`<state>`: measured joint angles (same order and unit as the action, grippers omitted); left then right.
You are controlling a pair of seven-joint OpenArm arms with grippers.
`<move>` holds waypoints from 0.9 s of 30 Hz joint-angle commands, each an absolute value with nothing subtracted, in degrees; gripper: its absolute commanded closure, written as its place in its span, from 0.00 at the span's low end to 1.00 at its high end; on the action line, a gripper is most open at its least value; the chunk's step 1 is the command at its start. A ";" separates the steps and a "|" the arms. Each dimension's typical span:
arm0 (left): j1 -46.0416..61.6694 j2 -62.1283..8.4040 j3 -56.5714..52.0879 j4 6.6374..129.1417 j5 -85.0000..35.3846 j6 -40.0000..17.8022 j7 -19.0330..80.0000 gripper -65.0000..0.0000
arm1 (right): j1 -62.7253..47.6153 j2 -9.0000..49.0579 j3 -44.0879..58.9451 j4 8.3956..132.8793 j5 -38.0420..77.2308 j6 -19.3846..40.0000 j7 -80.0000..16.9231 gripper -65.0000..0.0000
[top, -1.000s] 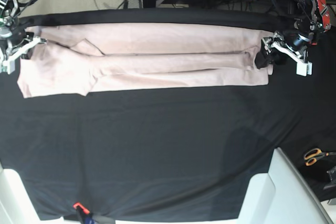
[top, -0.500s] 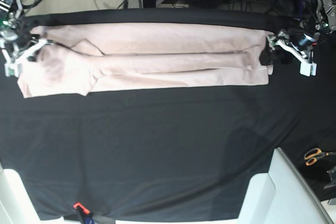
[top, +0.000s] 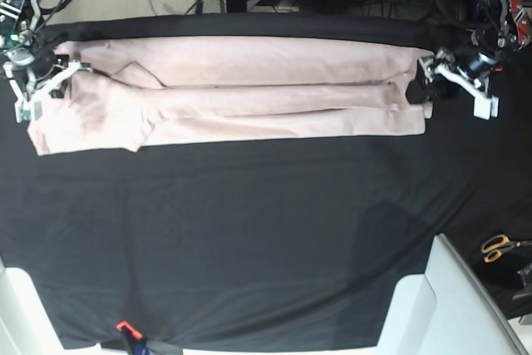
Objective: Fold the T-shirt properly
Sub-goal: 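Adjust grips on the folded strip ends with both grippers, then grasp the strip end with the left gripper and fold it toward the right gripper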
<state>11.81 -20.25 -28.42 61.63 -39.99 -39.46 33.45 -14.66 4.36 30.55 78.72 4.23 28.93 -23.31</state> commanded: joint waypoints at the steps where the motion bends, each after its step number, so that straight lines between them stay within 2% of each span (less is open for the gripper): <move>1: 11.56 -21.05 -28.62 61.67 -40.75 -40.00 32.84 0.09 | -14.20 4.26 30.81 79.87 4.88 29.05 -22.02 0.99; 6: 10.15 -20.44 -28.53 61.14 -39.96 -40.00 33.10 0.09 | -14.11 3.74 30.90 80.92 4.88 29.05 -21.93 0.99; 15: 8.31 -16.31 -28.70 61.05 -30.29 -40.00 33.10 0.09 | -14.11 4.00 30.90 81.10 4.88 29.05 -21.93 0.99; 22: 8.75 -16.31 -29.05 61.05 -30.20 -40.00 33.19 0.09 | -13.41 3.82 34.07 81.10 4.88 29.05 -21.93 0.99; 24: 8.84 -16.40 -29.05 61.05 -30.11 -40.00 33.19 0.15 | -13.32 3.82 35.03 81.01 4.79 29.05 -22.02 0.99; 27: 8.92 -16.40 -29.05 60.97 -30.11 -40.00 33.19 0.34 | -13.32 3.82 36.18 81.10 4.79 29.05 -22.02 0.99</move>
<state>8.60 -15.90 -29.10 60.84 -31.29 -39.97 31.00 -13.65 3.18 35.70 79.94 4.23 28.95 -23.18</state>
